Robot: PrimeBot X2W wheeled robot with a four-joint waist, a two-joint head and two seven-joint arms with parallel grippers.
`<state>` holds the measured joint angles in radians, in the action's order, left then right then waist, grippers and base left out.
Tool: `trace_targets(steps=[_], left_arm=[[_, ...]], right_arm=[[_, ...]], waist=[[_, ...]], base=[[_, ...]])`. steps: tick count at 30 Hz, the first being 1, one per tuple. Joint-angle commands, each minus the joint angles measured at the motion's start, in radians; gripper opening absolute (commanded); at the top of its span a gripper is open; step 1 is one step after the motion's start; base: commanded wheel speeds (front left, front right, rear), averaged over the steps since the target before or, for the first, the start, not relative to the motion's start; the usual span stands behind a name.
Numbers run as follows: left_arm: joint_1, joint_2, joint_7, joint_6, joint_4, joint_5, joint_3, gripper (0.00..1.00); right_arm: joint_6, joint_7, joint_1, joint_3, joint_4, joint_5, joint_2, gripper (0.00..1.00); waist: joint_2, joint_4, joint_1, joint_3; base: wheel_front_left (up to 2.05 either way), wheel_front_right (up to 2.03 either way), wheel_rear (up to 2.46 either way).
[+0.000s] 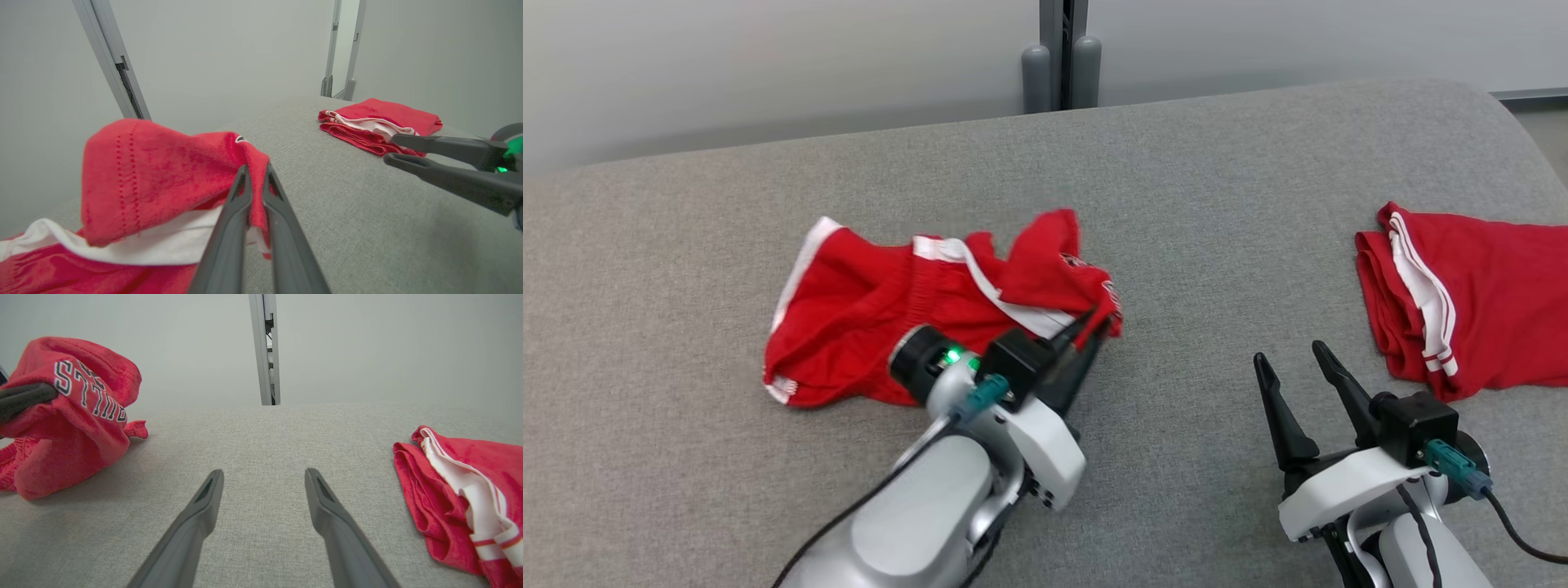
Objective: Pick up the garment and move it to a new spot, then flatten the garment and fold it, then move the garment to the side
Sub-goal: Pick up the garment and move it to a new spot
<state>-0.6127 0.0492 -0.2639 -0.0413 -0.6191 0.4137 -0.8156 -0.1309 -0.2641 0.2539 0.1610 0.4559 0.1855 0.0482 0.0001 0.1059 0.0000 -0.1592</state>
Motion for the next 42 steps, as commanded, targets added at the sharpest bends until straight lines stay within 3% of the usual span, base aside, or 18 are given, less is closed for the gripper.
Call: trace_targets(steps=[1, 9, 10, 11, 12, 15, 26, 35, 42], left_arm=[[-0.013, 0.005, 0.0, 0.018, 0.014, 0.028, -0.054, 0.0], [-0.028, 0.004, -0.001, 0.05, 0.064, 0.103, -0.164, 0.0], [-0.028, 0.005, -0.001, 0.053, 0.068, 0.102, -0.165, 0.12], [-0.02, 0.004, -0.001, 0.054, 0.069, 0.113, -0.158, 0.62], [-0.009, 0.005, -0.001, 0.063, 0.068, 0.121, -0.14, 1.0], [0.015, 0.005, 0.0, 0.088, 0.052, 0.1, -0.082, 1.0], [0.179, 0.035, 0.0, 0.115, 0.041, 0.003, 0.18, 1.0], [0.388, 0.055, 0.0, 0.147, 0.126, -0.077, 0.416, 1.0], [0.552, 0.036, 0.0, 0.151, 0.217, -0.134, 0.575, 1.0]], right_arm=[[0.0, 0.0, 0.0, -0.001, -0.005, 0.007, 0.005, 1.0], [0.0, 0.0, -0.004, -0.004, -0.004, 0.012, 0.005, 1.0], [0.0, 0.0, -0.003, -0.005, -0.002, 0.012, 0.005, 1.0], [0.0, 0.0, -0.003, -0.007, -0.001, 0.012, 0.006, 1.0], [0.0, 0.0, -0.003, -0.007, 0.0, 0.012, 0.006, 1.0], [0.0, 0.0, -0.007, -0.013, -0.002, 0.01, 0.006, 1.0], [0.0, 0.0, -0.046, -0.042, 0.0, -0.003, 0.005, 1.0], [0.0, 0.0, -0.092, -0.062, -0.005, -0.002, 0.006, 1.0], [0.0, 0.0, -0.123, -0.071, -0.009, 0.017, 0.006, 1.0]], waist=[[-0.0001, -0.002, 0.0, 0.0], [-0.0001, -0.009, 0.0, 0.002], [-0.0001, -0.011, 0.0, 0.004], [-0.0001, -0.013, 0.0, 0.007], [-0.0001, -0.014, 0.0, 0.011], [-0.0001, -0.023, 0.0, 0.021], [-0.0001, -0.071, 0.0, 0.097], [-0.0001, -0.096, 0.0, 0.157], [-0.0001, -0.091, 0.0, 0.18]], base=[[0.0, 0.0, 0.0], [0.0, 0.0, 0.0], [0.0, 0.0, 0.0], [0.0, 0.0, 0.0], [0.0, 0.0, 0.0], [0.0, 0.0, 0.0], [0.0, 0.0, 0.0], [0.0, 0.0, 0.0], [0.0, 0.0, 0.0]])
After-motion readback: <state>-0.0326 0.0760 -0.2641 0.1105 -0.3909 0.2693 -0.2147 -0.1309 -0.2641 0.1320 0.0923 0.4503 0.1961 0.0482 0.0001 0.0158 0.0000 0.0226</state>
